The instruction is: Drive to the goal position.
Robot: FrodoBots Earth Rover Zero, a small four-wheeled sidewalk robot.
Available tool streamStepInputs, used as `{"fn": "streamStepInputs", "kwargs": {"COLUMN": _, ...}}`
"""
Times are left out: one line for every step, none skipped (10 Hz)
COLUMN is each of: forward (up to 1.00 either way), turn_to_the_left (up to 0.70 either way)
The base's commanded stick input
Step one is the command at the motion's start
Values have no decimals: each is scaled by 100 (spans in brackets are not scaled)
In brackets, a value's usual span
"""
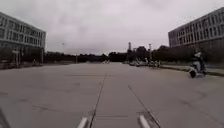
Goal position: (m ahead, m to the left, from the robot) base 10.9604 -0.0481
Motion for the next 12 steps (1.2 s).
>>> {"fn": "streamStepInputs", "kwargs": {"forward": 100, "turn_to_the_left": 0}}
{"fn": "streamStepInputs", "kwargs": {"forward": 100, "turn_to_the_left": 0}}
{"fn": "streamStepInputs", "kwargs": {"forward": 100, "turn_to_the_left": 0}}
{"fn": "streamStepInputs", "kwargs": {"forward": 100, "turn_to_the_left": 0}}
{"fn": "streamStepInputs", "kwargs": {"forward": 100, "turn_to_the_left": 0}}
{"fn": "streamStepInputs", "kwargs": {"forward": 100, "turn_to_the_left": 0}}
{"fn": "streamStepInputs", "kwargs": {"forward": 100, "turn_to_the_left": 0}}
{"fn": "streamStepInputs", "kwargs": {"forward": 100, "turn_to_the_left": 0}}
{"fn": "streamStepInputs", "kwargs": {"forward": 100, "turn_to_the_left": 0}}
{"fn": "streamStepInputs", "kwargs": {"forward": 100, "turn_to_the_left": 0}}
{"fn": "streamStepInputs", "kwargs": {"forward": 96, "turn_to_the_left": 0}}
{"fn": "streamStepInputs", "kwargs": {"forward": 95, "turn_to_the_left": 0}}
